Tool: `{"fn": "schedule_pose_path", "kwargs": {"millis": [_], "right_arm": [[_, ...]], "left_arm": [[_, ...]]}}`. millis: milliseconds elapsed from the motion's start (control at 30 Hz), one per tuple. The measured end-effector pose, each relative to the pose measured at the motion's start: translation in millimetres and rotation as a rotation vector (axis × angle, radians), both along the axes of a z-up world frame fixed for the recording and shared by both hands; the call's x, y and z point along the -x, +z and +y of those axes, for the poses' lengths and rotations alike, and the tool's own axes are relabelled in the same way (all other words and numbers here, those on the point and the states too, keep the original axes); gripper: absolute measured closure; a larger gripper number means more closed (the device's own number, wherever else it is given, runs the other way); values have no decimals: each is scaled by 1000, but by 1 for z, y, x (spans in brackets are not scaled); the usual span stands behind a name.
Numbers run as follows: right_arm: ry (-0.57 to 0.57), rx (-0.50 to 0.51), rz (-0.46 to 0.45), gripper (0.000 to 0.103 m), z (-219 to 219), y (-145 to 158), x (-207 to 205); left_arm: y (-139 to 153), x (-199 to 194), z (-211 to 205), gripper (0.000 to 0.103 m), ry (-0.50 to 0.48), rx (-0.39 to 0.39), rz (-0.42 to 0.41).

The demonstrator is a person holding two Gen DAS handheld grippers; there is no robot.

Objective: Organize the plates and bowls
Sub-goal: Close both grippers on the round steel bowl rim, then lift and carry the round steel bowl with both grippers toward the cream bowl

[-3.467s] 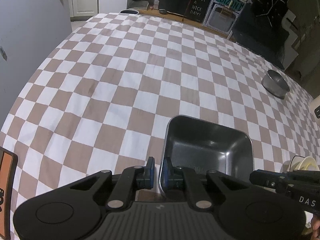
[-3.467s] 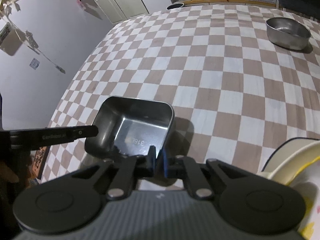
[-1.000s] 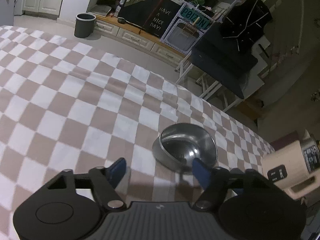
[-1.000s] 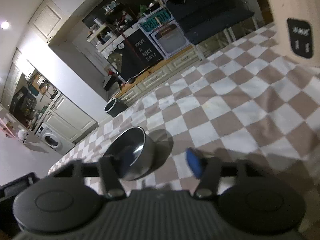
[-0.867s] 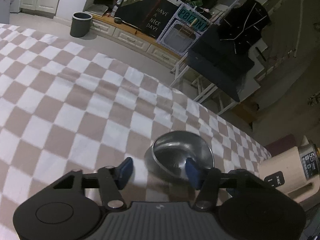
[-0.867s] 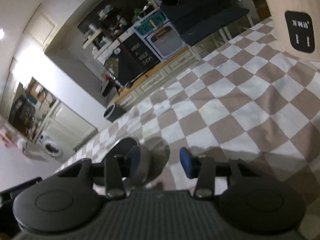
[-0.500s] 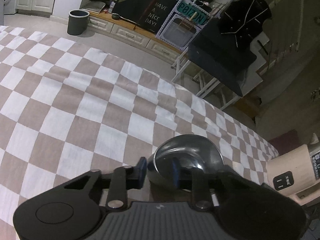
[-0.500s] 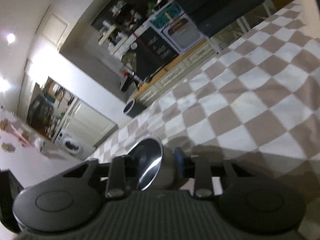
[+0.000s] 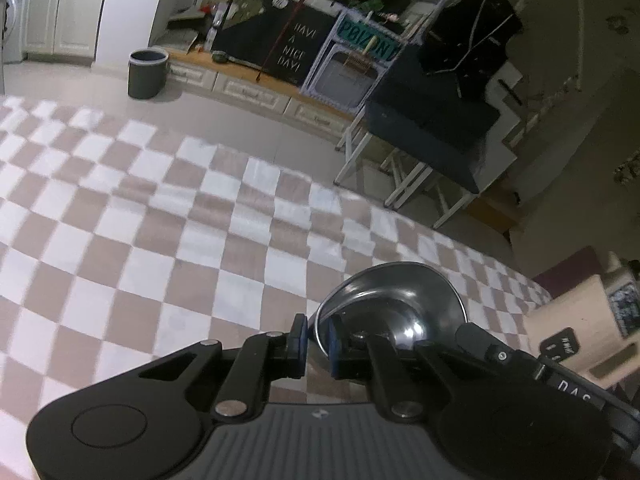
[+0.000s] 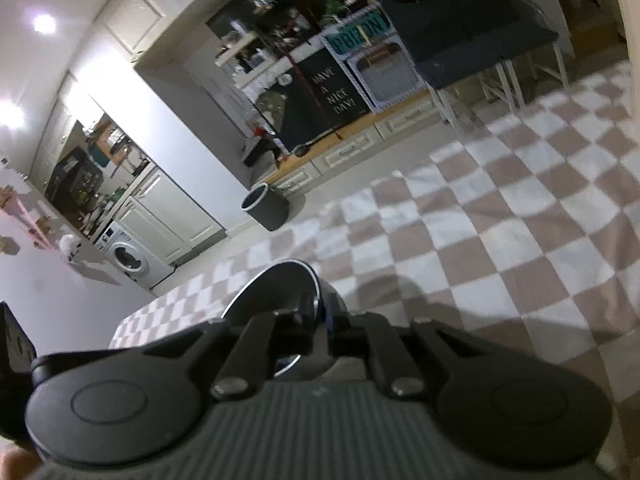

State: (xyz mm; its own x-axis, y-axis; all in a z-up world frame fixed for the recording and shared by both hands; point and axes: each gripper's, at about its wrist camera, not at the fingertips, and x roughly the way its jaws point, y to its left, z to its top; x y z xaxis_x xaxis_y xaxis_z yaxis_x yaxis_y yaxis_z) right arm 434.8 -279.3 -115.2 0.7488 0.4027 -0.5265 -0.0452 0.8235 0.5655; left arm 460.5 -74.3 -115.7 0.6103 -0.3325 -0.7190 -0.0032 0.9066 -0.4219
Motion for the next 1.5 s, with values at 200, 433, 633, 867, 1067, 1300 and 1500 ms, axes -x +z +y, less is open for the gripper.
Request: {"fn": "schedule_pose_path", "kwargs": {"millis": [200, 433, 633, 867, 1067, 1300, 1500], "right_arm": [[25, 50, -31, 96, 16, 37, 35], [42, 81, -37, 96, 33, 56, 83], [49, 56, -68, 96, 44, 73, 115], [120, 48, -119, 95, 61, 80, 150], [176, 72, -103, 95, 85, 73, 165], [285, 126, -67, 95, 124, 63, 164], [367, 149, -31, 94, 151, 52, 161]], "left_arm": [[40, 39, 13, 92, -17, -22, -66], [78, 96, 31, 92, -32, -36, -129], [98, 142, 49, 92, -35, -53, -165], [105, 192, 85, 92, -5, -23, -178], [102, 226, 115, 92, 20, -41, -171], [91, 256, 155, 92, 78, -76, -146], [76, 269, 185, 92, 136, -66, -100]]}}
